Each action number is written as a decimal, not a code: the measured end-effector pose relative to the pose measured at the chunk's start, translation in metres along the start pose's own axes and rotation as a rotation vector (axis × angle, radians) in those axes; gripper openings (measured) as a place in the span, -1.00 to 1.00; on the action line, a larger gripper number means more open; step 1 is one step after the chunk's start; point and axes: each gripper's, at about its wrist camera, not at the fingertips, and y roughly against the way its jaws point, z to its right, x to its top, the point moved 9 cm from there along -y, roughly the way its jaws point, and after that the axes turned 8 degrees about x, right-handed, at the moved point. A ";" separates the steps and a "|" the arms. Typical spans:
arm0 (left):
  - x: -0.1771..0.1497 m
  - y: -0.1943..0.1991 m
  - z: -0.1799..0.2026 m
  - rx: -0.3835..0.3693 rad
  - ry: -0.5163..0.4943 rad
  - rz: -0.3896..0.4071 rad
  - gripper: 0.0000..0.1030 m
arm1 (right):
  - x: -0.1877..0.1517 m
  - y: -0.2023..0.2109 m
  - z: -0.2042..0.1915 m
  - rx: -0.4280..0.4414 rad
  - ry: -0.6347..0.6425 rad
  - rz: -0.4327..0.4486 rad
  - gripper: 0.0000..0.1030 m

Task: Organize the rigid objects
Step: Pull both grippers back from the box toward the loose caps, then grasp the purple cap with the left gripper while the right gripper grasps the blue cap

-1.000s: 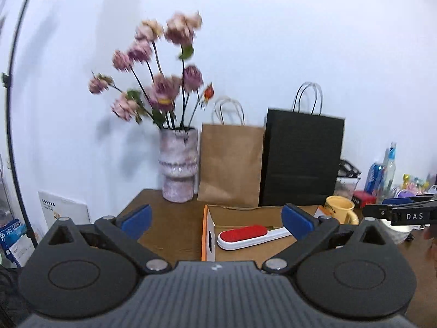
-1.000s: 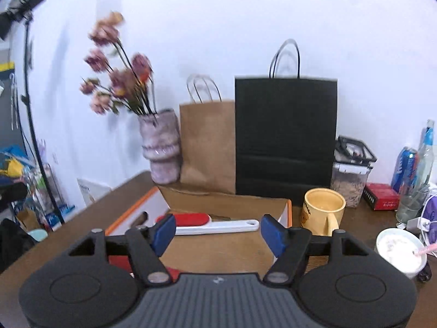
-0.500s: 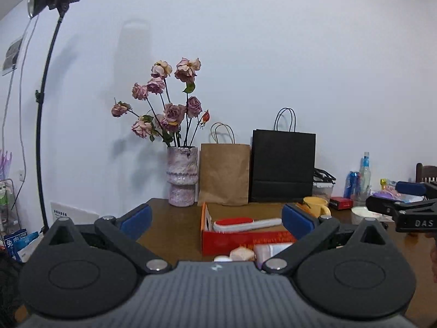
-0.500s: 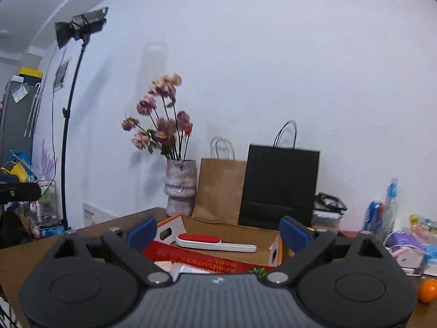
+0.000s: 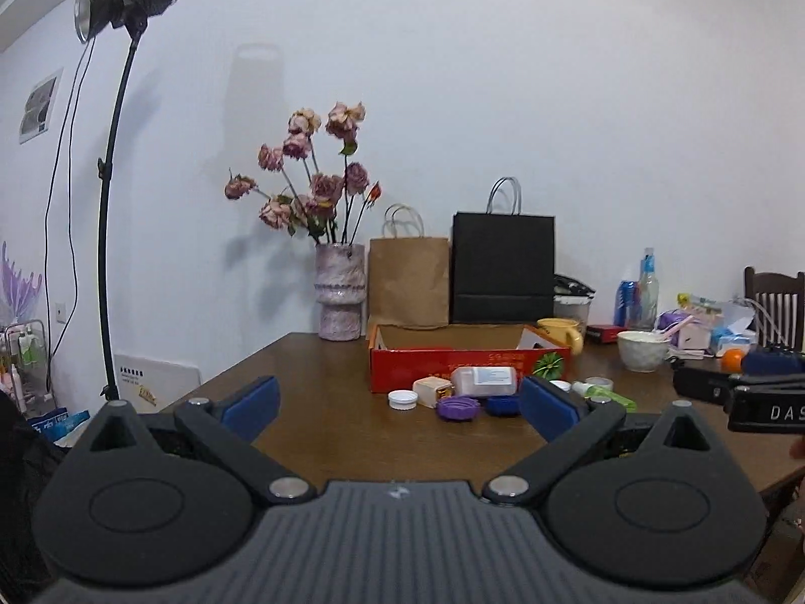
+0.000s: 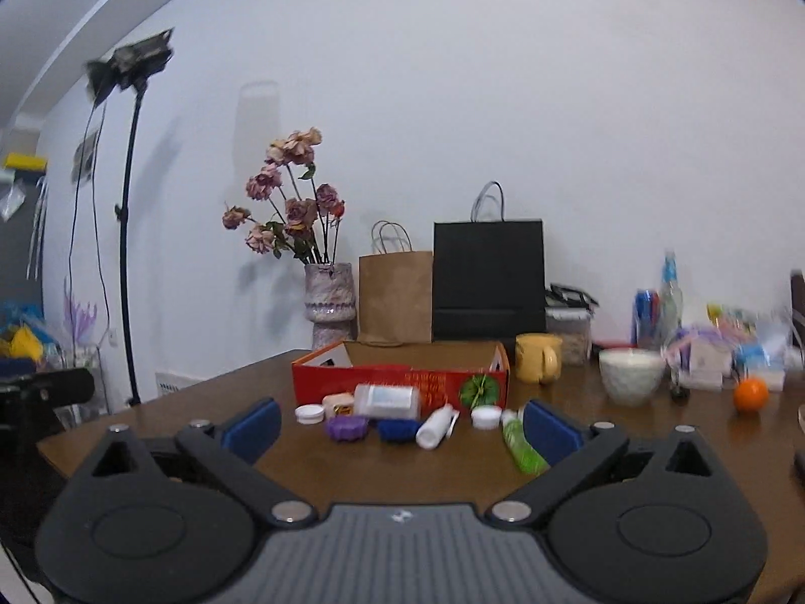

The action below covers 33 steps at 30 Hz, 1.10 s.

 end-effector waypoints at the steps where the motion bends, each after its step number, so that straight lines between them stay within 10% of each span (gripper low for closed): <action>1: -0.001 0.004 0.001 0.000 -0.007 0.007 1.00 | -0.006 0.008 -0.001 -0.006 -0.008 -0.005 1.00; 20: -0.014 -0.004 0.021 -0.033 0.000 -0.042 1.00 | -0.034 0.022 0.007 -0.042 -0.038 -0.033 1.00; 33: -0.038 -0.082 0.036 -0.010 -0.006 -0.207 1.00 | -0.049 -0.036 0.049 -0.073 -0.089 -0.128 0.94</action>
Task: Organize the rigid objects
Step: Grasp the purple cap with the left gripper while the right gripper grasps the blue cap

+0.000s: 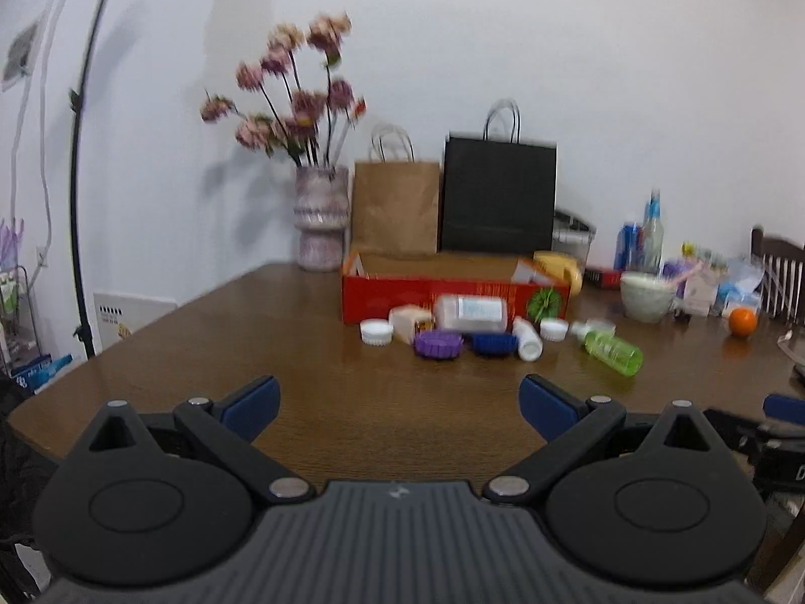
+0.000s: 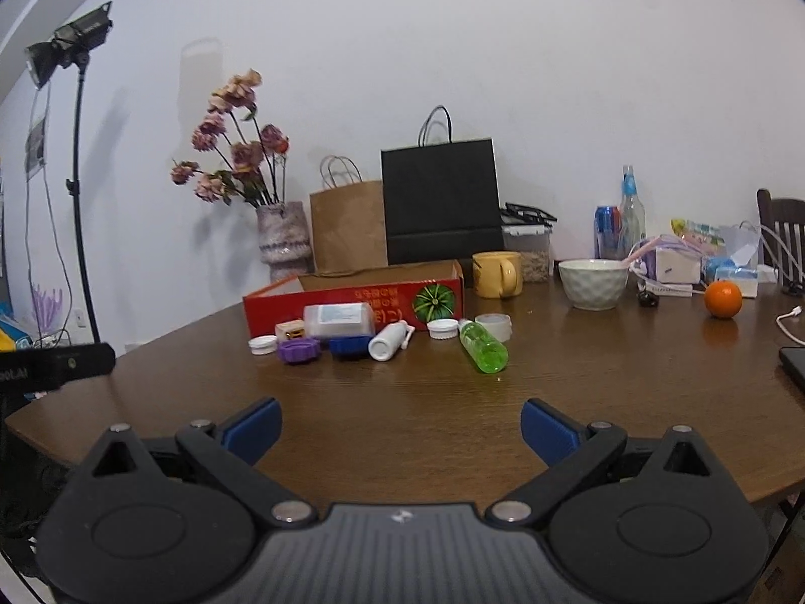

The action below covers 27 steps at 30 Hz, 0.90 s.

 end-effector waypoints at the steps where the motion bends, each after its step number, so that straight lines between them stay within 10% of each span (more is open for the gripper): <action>1: 0.000 -0.009 0.002 0.005 -0.012 -0.025 1.00 | 0.002 -0.007 0.002 0.005 -0.007 -0.009 0.90; 27: 0.027 -0.238 0.069 -0.125 -0.116 -0.258 0.85 | 0.063 -0.232 0.004 0.220 -0.005 -0.215 0.21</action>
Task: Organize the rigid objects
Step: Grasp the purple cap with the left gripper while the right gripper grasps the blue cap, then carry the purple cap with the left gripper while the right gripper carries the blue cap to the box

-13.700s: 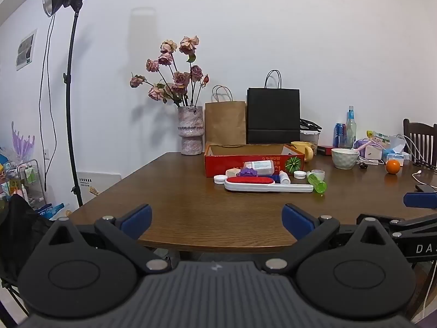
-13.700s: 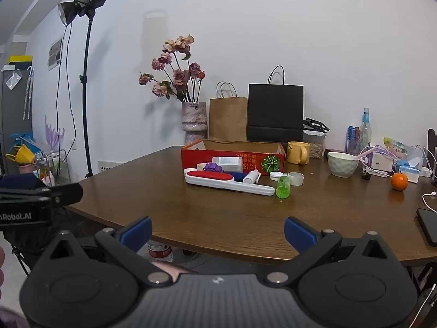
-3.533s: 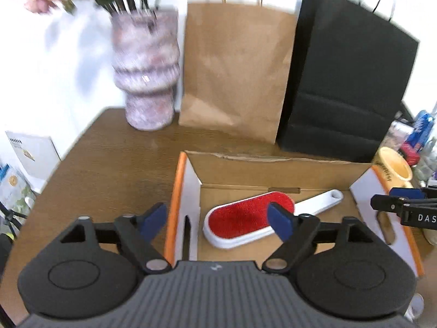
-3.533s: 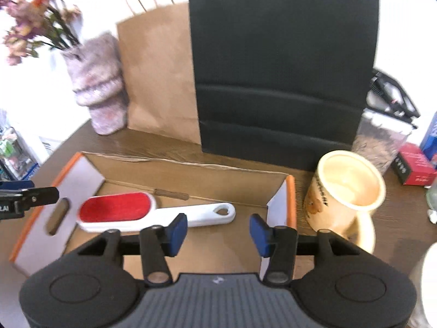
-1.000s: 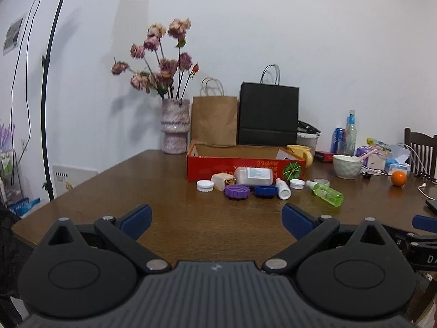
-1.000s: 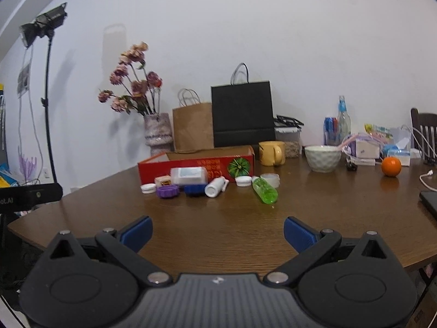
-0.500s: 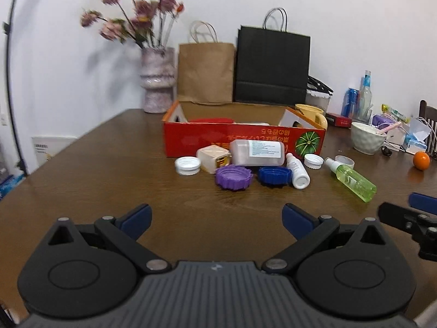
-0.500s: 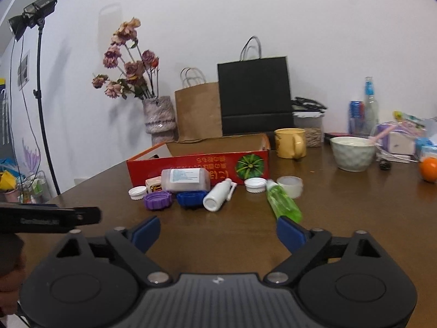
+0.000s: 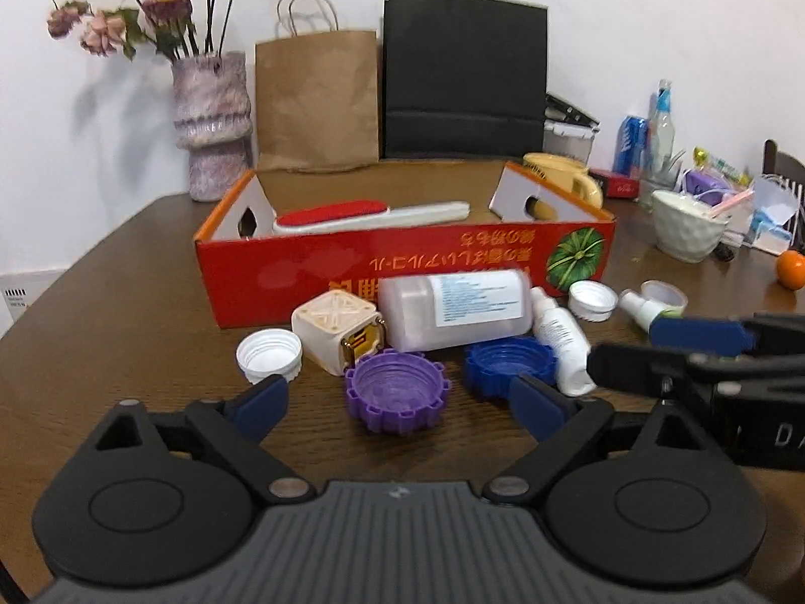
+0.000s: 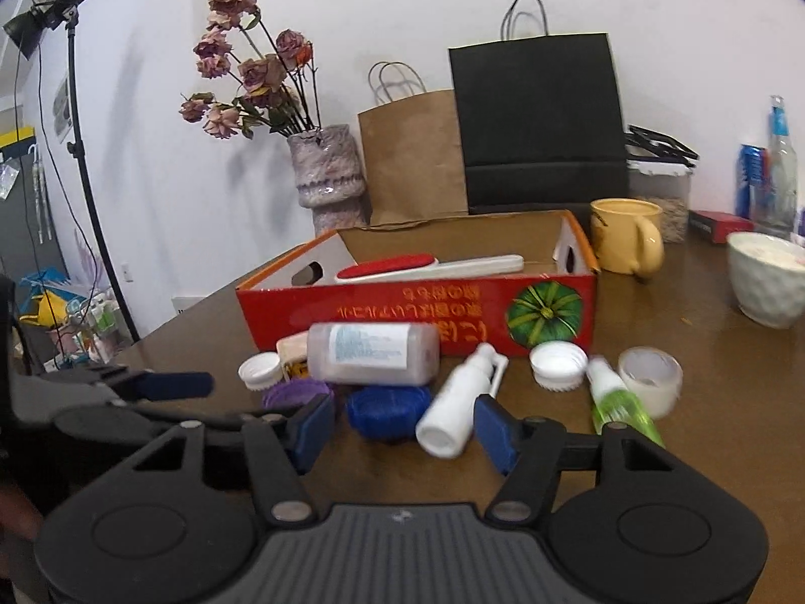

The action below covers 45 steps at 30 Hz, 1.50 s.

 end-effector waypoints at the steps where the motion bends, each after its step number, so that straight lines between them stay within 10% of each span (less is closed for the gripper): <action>1: -0.001 -0.007 -0.001 -0.006 0.013 -0.021 0.81 | 0.002 -0.006 0.000 0.009 -0.002 -0.011 0.21; 11: -0.002 -0.041 -0.013 -0.032 0.061 -0.089 0.10 | 0.006 -0.052 0.004 0.049 -0.028 -0.080 0.16; 31: -0.013 0.011 -0.034 -0.008 0.053 -0.031 0.08 | -0.010 -0.072 -0.008 -0.025 0.085 -0.205 0.03; 45: -0.037 0.127 -0.048 0.096 0.085 0.103 0.08 | -0.035 0.058 -0.057 -0.019 0.140 -0.050 0.03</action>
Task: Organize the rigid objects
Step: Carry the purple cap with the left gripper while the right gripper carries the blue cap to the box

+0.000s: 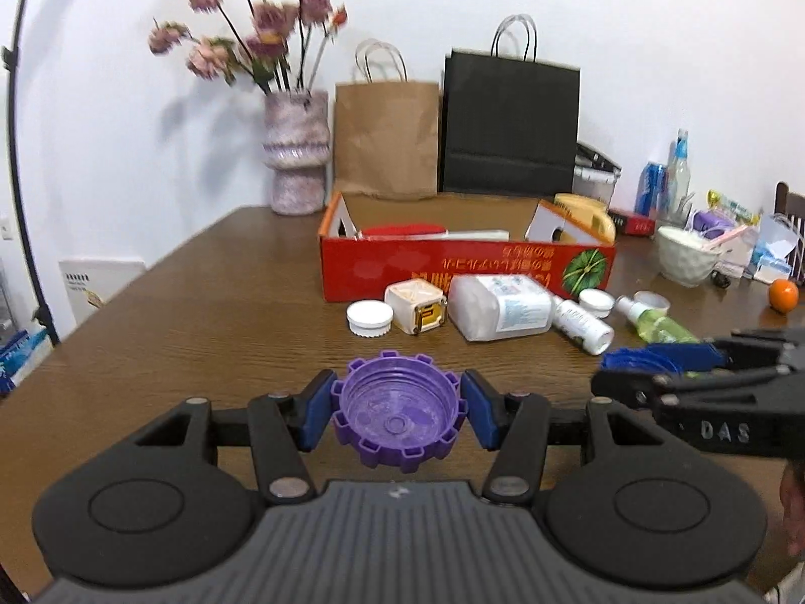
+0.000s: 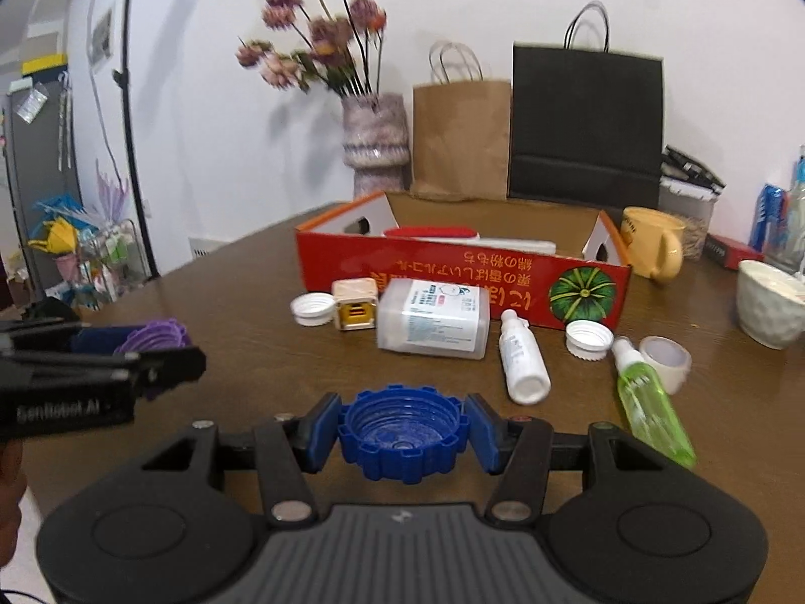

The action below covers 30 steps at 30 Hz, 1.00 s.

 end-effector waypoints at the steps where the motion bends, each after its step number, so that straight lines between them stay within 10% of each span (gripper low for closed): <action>1: 0.000 0.009 -0.001 0.006 0.005 0.010 0.08 | -0.002 0.011 -0.003 -0.008 0.010 0.017 0.03; 16: 0.011 0.160 -0.010 0.017 0.062 0.219 0.08 | -0.015 0.169 -0.046 -0.104 0.027 0.274 0.03; 30: 0.018 0.178 -0.010 0.002 0.068 0.262 0.08 | -0.015 0.188 -0.048 -0.114 0.023 0.305 0.03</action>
